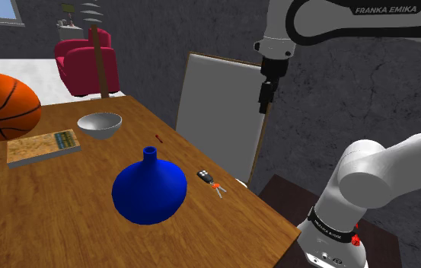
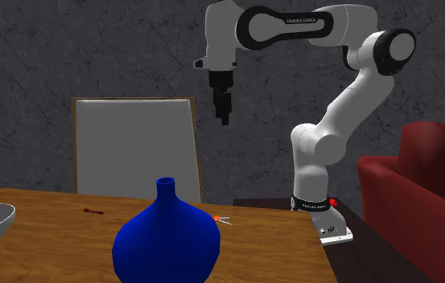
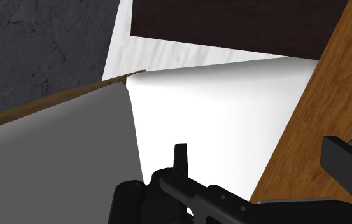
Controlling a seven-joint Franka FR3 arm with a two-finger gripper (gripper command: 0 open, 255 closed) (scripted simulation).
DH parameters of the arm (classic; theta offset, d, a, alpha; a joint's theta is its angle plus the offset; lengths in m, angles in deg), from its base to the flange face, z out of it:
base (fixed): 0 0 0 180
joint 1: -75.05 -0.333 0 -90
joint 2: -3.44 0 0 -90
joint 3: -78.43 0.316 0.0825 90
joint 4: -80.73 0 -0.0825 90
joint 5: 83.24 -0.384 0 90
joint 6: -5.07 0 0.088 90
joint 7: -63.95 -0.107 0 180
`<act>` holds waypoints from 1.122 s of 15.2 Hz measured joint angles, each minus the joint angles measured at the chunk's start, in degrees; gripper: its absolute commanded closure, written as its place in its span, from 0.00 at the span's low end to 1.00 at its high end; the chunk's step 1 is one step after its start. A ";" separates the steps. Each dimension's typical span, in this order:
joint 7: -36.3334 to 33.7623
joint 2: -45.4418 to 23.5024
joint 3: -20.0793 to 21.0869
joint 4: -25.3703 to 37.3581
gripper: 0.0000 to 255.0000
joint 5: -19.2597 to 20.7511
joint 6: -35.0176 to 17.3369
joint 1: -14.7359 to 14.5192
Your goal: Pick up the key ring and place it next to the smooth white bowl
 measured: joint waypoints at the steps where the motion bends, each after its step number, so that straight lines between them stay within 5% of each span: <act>1: 0.00 0.00 0.00 0.00 0.00 0.00 0.00 0.00; 17: -21.63 -9.22 13.89 -12.67 0.00 -12.43 -24.74 -4.65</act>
